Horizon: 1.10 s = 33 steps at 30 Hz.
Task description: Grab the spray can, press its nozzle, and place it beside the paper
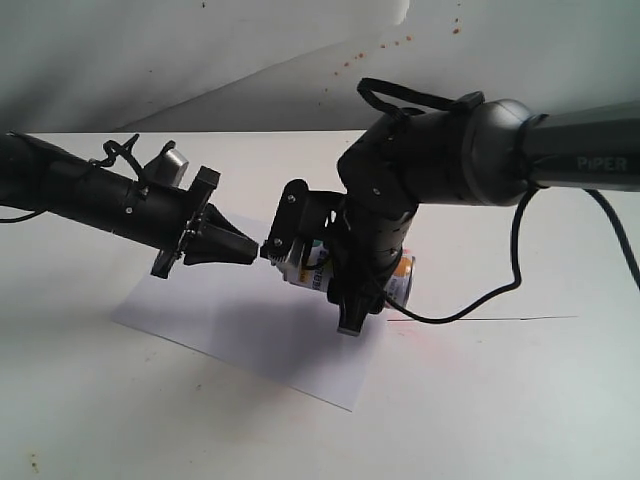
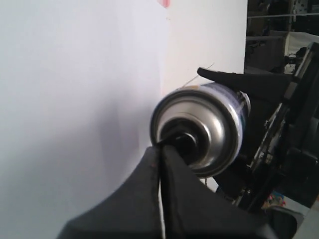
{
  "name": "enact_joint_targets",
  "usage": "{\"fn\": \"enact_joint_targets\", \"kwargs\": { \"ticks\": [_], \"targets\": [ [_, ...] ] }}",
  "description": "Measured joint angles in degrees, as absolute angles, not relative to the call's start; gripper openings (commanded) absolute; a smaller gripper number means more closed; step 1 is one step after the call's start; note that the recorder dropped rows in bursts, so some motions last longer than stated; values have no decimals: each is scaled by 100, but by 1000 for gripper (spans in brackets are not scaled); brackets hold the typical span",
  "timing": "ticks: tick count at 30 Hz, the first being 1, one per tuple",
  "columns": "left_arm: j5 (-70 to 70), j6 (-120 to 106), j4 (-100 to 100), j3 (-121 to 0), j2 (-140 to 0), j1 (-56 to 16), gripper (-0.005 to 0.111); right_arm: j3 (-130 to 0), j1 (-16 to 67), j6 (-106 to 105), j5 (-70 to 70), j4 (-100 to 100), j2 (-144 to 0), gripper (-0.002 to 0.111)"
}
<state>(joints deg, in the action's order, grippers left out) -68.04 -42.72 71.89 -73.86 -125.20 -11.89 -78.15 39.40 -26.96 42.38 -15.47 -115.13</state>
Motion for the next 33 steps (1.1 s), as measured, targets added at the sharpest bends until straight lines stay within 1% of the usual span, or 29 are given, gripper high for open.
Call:
{"fn": "enact_joint_targets", "kwargs": {
  "ticks": [3,6,11,16,21,25,30,33],
  "targets": [
    [-6312,-4408,7176,-7158,-12228,-1002,0,-7815,3940,-2696,4212,-1536,-11513,0],
    [-5328,-4644,7176,-6637,-11595,-791,0,-7815,3940,-2683,4212,-1536,-11513,0],
    [-3274,-5226,7151,-5484,-9885,-685,0,-7815,3940,-2440,4189,-1548,-11513,0],
    [-1849,-5635,7151,-4528,-7733,-685,0,-7815,3839,-1722,4115,-1712,-11513,0],
    [-1138,-5839,7110,-3994,-5568,-685,0,-7815,3555,-1073,3935,-1757,-11281,0],
    [-776,-5868,7019,-3425,-4163,-685,0,-7815,3284,-658,3347,-1640,-10734,0],
    [-613,-5785,6988,-2482,-3014,-685,0,-7803,2839,-510,2412,-1006,-9895,0],
    [-590,-5738,6988,-1954,-2483,-685,0,-7516,2533,-486,1700,-720,-9444,0]
  ]
}}
